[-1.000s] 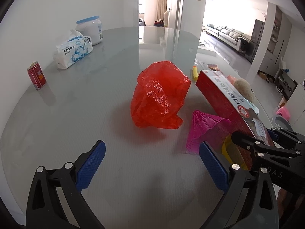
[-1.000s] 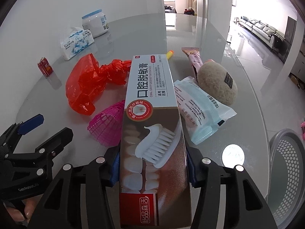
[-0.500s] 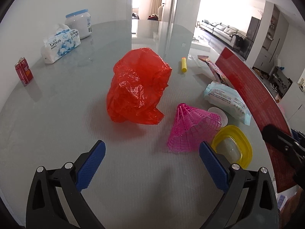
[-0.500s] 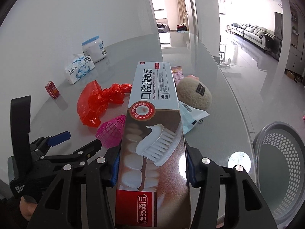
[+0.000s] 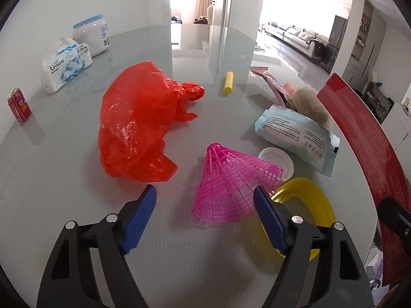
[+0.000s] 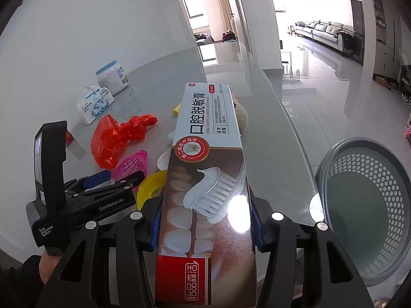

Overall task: Collect trash
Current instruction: 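Lift the toothpaste box with the right gripper while the left gripper grasps the pink mesh cone, then carry the pink cone and toothpaste box over the grey basket with both grippers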

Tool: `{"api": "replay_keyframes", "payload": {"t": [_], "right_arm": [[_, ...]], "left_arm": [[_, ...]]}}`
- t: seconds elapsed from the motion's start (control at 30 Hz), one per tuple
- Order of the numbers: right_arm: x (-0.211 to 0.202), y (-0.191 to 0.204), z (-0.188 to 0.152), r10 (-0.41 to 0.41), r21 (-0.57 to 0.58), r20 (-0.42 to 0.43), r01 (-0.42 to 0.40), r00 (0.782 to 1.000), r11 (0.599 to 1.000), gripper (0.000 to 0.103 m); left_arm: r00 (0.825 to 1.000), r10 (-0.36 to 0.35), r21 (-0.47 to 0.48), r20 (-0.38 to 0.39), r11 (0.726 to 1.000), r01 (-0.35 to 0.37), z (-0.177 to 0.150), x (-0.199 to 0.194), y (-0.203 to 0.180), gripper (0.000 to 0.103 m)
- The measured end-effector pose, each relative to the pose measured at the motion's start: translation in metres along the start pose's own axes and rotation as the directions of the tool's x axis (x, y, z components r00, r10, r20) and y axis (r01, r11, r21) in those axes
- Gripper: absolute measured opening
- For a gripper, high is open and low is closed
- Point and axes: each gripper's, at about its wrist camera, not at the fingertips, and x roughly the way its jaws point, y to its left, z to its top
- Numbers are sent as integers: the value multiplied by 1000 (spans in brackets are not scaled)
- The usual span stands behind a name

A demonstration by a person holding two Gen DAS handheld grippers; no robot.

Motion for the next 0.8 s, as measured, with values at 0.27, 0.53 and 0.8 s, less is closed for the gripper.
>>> {"api": "replay_keyframes", "payload": {"t": [0.27, 0.53, 0.8], "right_arm": [[0, -3, -8, 0, 23, -5, 0, 1000, 1000, 51], [-4, -5, -11, -7, 39, 12, 7, 1000, 999, 51], [-12, -7, -15, -9, 47, 32, 7, 999, 999, 51]], "left_arm": [[999, -36, 15, -14, 999, 36, 0, 4, -6, 15], [997, -71, 26, 39, 997, 70, -3, -17, -5, 5], [992, -78, 20, 101, 997, 76, 2, -43, 2, 5]]}}
